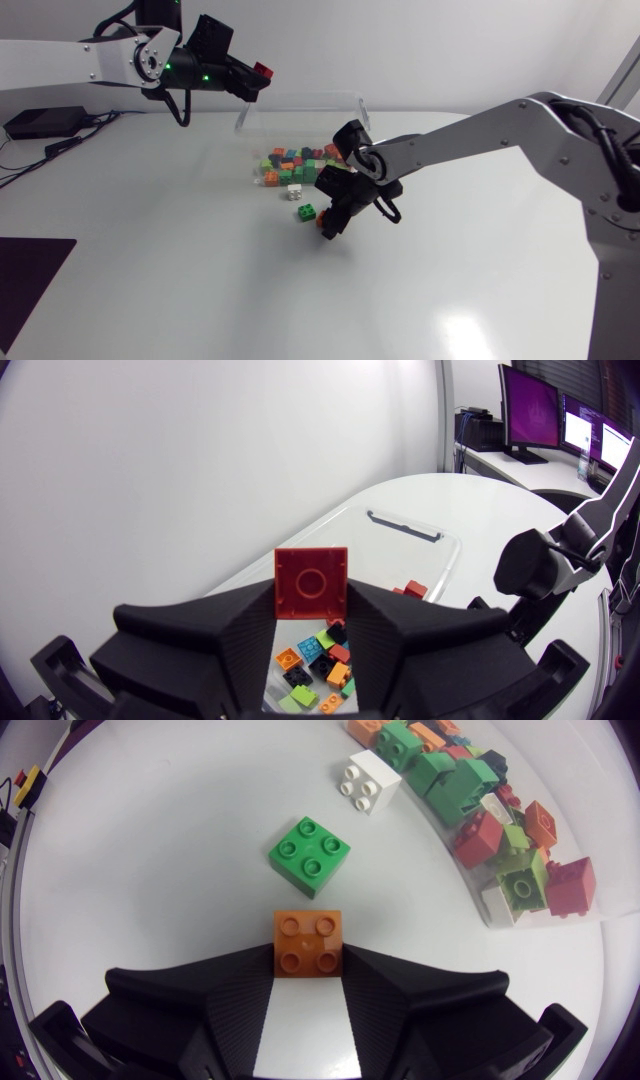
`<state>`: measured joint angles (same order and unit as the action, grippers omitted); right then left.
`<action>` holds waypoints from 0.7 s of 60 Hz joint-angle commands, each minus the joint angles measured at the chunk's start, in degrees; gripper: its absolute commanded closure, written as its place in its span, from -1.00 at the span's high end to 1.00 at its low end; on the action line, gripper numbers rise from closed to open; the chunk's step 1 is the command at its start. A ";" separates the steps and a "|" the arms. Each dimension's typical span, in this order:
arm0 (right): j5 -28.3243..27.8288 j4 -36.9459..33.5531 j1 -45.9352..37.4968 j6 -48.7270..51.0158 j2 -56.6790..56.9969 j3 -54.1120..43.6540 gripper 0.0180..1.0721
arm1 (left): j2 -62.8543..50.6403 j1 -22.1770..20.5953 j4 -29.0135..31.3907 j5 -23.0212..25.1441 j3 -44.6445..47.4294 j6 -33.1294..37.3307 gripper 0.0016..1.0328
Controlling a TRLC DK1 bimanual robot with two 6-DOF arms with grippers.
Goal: Place the duplo bricks in the container
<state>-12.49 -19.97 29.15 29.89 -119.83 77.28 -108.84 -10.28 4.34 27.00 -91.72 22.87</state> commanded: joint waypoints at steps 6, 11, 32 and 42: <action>-1.04 -1.39 -0.49 -0.18 8.39 -4.06 -0.29 | -6.30 0.18 0.93 -0.11 -7.24 -1.96 -0.59; -1.31 -1.83 -0.49 -0.89 12.43 -5.47 -0.29 | -9.55 -0.09 3.57 -0.46 -11.29 -1.96 -0.44; -1.48 -5.17 -1.46 -2.91 24.29 -5.64 -0.29 | -14.30 -1.32 9.81 -4.33 -17.53 0.07 0.91; -1.66 -6.40 -2.25 -4.14 27.63 -3.10 -0.29 | -11.22 -1.32 14.91 -4.33 -15.33 2.00 0.91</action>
<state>-13.76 -25.58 27.33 27.18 -94.15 72.44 -121.95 -11.40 17.34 22.79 -107.26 23.07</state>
